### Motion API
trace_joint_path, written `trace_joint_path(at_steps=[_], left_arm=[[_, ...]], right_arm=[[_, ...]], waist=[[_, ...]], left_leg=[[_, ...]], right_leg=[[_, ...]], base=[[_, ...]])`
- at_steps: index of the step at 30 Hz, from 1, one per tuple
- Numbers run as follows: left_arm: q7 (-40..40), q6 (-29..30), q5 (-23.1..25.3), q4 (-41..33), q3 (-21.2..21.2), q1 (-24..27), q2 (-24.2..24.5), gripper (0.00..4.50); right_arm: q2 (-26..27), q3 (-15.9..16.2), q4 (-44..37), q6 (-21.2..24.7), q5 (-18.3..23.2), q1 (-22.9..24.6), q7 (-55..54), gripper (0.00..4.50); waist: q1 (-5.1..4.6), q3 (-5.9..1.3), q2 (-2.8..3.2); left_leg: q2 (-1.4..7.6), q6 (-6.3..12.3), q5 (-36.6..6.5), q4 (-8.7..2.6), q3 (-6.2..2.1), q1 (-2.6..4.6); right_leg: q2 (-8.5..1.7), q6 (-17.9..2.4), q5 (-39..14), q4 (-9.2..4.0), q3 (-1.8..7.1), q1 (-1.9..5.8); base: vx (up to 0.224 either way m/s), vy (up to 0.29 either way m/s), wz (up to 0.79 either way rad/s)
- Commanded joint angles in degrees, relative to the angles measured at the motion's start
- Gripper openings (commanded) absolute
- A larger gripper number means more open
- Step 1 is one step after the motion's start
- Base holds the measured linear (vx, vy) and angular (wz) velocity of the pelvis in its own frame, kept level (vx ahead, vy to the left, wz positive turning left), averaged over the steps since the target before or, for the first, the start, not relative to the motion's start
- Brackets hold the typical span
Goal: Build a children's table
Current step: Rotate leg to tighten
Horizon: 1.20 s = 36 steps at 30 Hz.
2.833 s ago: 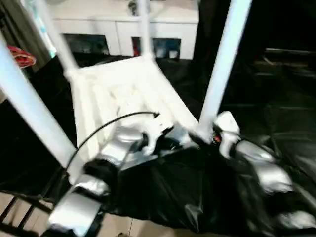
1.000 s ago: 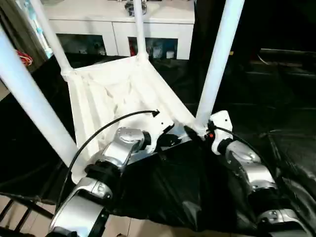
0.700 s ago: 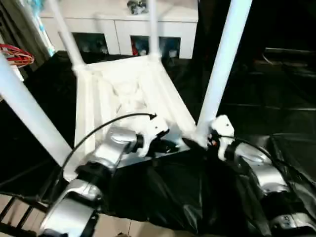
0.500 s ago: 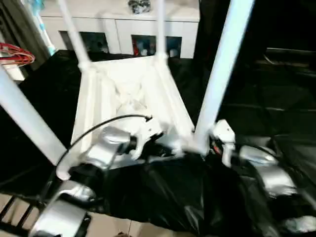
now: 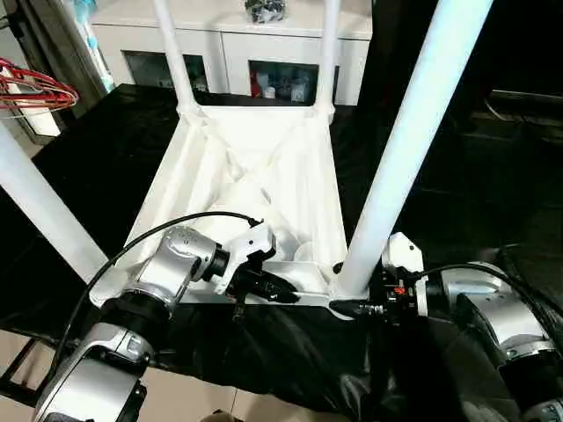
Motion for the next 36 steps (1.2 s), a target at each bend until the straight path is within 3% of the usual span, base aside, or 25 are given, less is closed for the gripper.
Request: trace_joint_path(at_steps=[1,5,9,14,17,20,21,26,28,29,30,33,36], left_arm=[[1.92,-0.32,-2.40,-1.61,1.03,-0.81,-2.29,0.00],[13.64,0.39,-0.54,0.42,3.18,-1.83,-6.09,0.00],[21.53,1.97,0.57,0.93,4.11,-2.07,-9.38,0.00],[32.23,3.63,2.38,2.06,4.95,-2.87,-14.15,0.00],[33.42,3.52,2.66,1.81,4.69,-2.71,-15.01,0.00],[32.53,2.27,3.17,0.63,3.44,-1.94,-15.71,0.00],[32.23,2.01,3.26,0.26,3.15,-1.69,-15.82,0.00],[28.37,0.97,2.32,-1.93,2.34,-0.12,-14.30,0.00],[26.52,0.74,1.77,-2.57,2.23,0.28,-13.40,0.00],[23.32,0.22,0.95,-3.47,2.08,0.83,-11.86,0.00],[21.36,0.25,0.32,-3.86,2.18,1.03,-10.94,0.00],[17.45,0.55,-0.80,-4.53,2.34,1.29,-9.23,0.00],[11.45,0.89,-1.78,-5.35,1.59,1.53,-6.63,0.00]], right_arm=[[1.29,2.63,0.61,0.75,-0.78,1.61,0.19,2.99],[6.20,-0.12,4.86,-1.84,-2.87,0.60,-10.50,2.80],[10.68,-1.64,10.19,-2.63,-6.10,-1.42,-22.81,2.73],[18.55,-2.89,15.63,-1.15,-9.20,-4.04,-38.56,2.72],[20.44,-3.11,16.30,-0.75,-9.22,-4.45,-40.19,2.72],[21.92,-2.34,17.02,-3.09,-10.27,-5.08,-41.35,2.72],[22.02,-2.00,17.25,-4.05,-10.78,-5.22,-41.68,3.28],[20.93,-3.45,15.40,-3.89,-8.44,-4.72,-38.31,3.64],[19.43,-2.83,13.78,-3.47,-8.22,-4.09,-35.57,3.85],[16.55,-1.03,11.09,-3.71,-8.53,-2.79,-30.89,3.91],[14.74,-0.26,9.24,-3.51,-7.88,-1.85,-27.48,3.91],[11.82,0.49,6.66,-3.67,-6.27,-0.48,-21.76,3.91],[8.83,0.68,5.06,-3.79,-4.42,0.39,-15.89,3.91]], waist=[[-0.11,-3.56,-0.74],[-0.43,-3.27,-0.90],[-1.64,-2.94,-1.11],[-2.61,-2.79,-1.03],[-2.89,-2.75,-1.05],[-3.16,-2.84,-0.89],[-3.26,-2.82,-0.92],[-3.27,-2.93,-0.85],[-3.17,-3.02,-0.91],[-3.13,-3.10,-0.93],[-2.90,-3.27,-0.98],[-2.42,-3.51,-1.03],[-1.89,-3.60,-0.63]], left_leg=[[1.39,4.42,-10.54,-3.58,-0.36,0.75],[1.28,3.23,-12.80,-3.78,-0.41,0.71],[0.87,0.98,-16.54,-4.20,-0.79,0.97],[0.70,0.44,-18.43,-4.42,-1.04,0.87],[0.64,0.68,-19.62,-4.42,-1.03,1.04],[0.70,1.03,-20.13,-4.54,-1.12,0.84],[0.70,1.02,-20.34,-4.56,-1.11,0.83],[0.85,1.45,-19.88,-4.59,-1.06,0.73],[0.89,1.84,-18.73,-4.58,-1.02,0.58],[0.90,2.07,-18.21,-4.49,-0.93,0.54],[0.96,3.23,-16.03,-4.24,-0.78,0.43],[0.92,4.95,-12.94,-3.78,-0.54,0.52],[1.12,5.74,-10.44,-3.67,-0.47,0.37]], right_leg=[[-2.24,-15.84,-8.34,-2.72,1.28,2.67],[-2.43,-15.10,-12.30,-3.22,1.30,2.55],[-2.47,-10.87,-23.42,-4.46,1.15,2.22],[-2.28,-8.60,-27.59,-5.09,1.00,1.84],[-2.28,-8.23,-28.37,-5.43,1.02,1.59],[-2.24,-8.19,-27.43,-5.36,1.01,1.59],[-2.22,-8.34,-27.10,-5.35,1.01,1.55],[-2.21,-9.44,-24.37,-5.06,1.17,1.66],[-2.14,-9.98,-21.86,-4.76,1.23,1.94],[-2.14,-10.24,-20.80,-4.66,1.29,1.99],[-2.04,-11.22,-16.39,-4.19,1.36,2.34],[-2.17,-12.87,-13.12,-3.79,1.38,2.45],[-2.03,-14.24,-9.61,-3.26,1.23,2.61]], base=[[0.000,0.000,0.00],[0.000,0.000,0.00],[0.000,0.000,0.00],[0.000,0.000,0.00],[0.000,0.000,0.00],[0.000,0.000,0.00],[0.000,0.000,0.00],[0.000,0.000,0.00],[0.000,0.000,0.00],[0.000,0.000,0.00],[0.000,0.000,0.00],[0.021,-0.004,0.02],[0.000,0.000,0.00]])
